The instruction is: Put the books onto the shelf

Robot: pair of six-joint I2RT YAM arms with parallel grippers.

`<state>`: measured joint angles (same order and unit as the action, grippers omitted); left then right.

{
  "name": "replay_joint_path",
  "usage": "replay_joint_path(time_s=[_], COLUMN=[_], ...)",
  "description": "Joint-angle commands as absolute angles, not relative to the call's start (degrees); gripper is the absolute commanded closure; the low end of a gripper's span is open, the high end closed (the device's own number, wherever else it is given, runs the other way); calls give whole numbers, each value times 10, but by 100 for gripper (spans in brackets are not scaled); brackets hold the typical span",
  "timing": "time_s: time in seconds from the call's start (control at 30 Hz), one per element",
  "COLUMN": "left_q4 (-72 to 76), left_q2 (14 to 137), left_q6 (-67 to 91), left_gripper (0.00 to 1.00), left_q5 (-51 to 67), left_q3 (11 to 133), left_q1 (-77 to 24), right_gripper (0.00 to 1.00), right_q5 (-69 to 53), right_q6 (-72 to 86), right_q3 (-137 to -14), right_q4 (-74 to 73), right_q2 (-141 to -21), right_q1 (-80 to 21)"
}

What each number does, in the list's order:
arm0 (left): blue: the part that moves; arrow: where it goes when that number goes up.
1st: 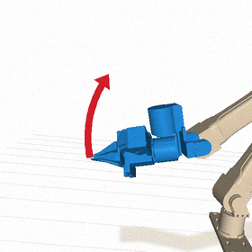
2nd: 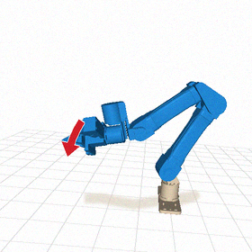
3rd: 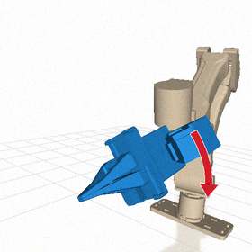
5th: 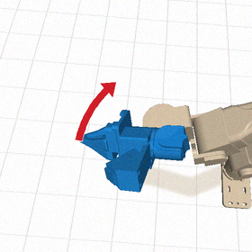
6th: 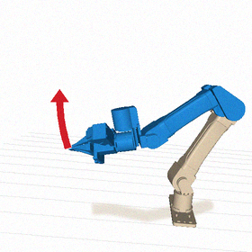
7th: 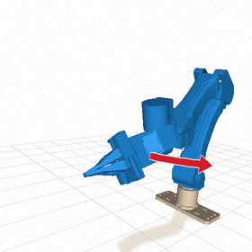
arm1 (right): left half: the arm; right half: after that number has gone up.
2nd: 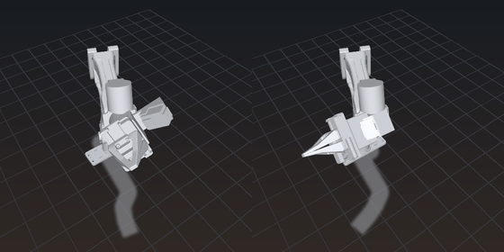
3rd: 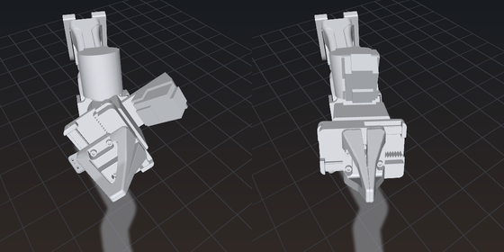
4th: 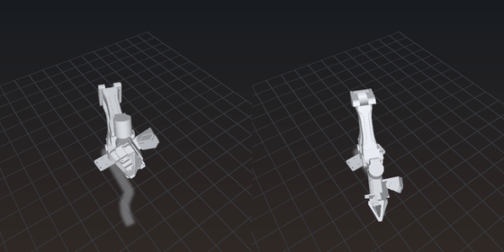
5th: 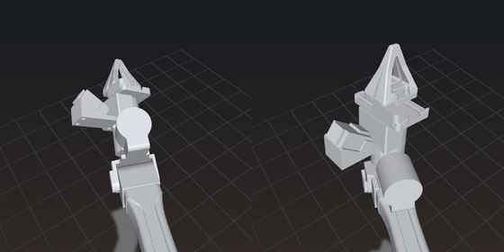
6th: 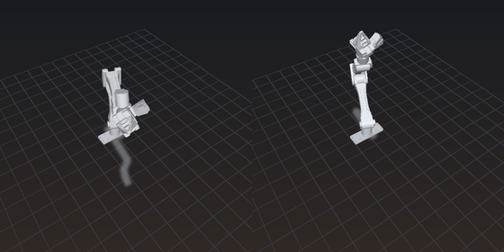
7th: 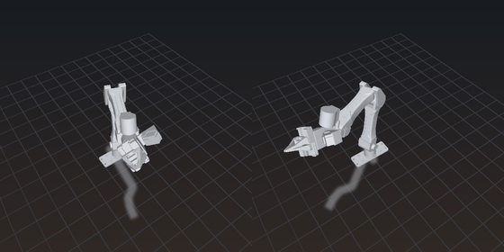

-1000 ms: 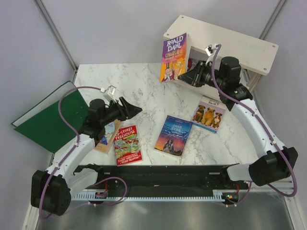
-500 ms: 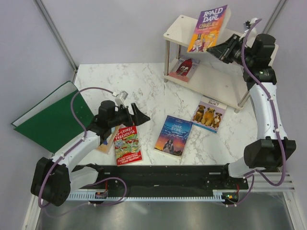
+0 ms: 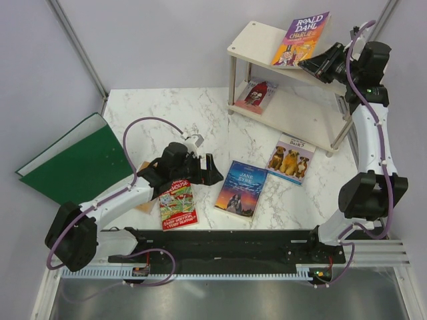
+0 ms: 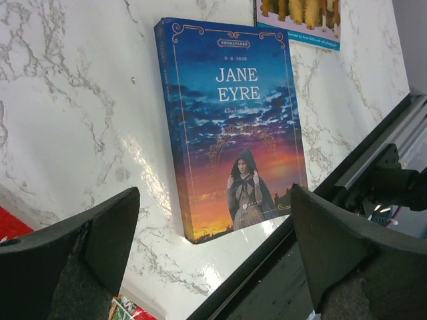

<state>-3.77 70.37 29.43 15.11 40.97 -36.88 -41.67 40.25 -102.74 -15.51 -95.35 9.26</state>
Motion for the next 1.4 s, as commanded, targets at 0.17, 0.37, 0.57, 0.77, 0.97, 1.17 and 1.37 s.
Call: replay_joint_path(time_s=[0.17,0.37,0.57,0.77,0.97,1.17,1.37], left_q4=[-39,-39,-42,-60,-75,-81,-84], left_q2=[690,685,677,655,642,628,624], left_q6=[272,275,274,271,272,273,272], left_gripper=[0,0,1,1,2,2,2], left_q5=[120,120,121,115,114,113,114], left_q3=[411,410,408,404,404,399,398], left_q1=[-373,-374,-374,-374,-374,-374,-374], right_gripper=[96,90,82,73,66,55,12], right_q5=[-428,-410,-396,-375,-370,-374,-375], right_q6=[405,404,407,415,432,448,459], right_q3=[-1035,-1009,-991,-988,-982,-971,-969], right_q4=[-153,-163,-165,-165,-165,-167,-206], right_q2=[-942,-931,-931,-938,-939,-928,-918], right_q1=[108,113,114,114,115,115,115])
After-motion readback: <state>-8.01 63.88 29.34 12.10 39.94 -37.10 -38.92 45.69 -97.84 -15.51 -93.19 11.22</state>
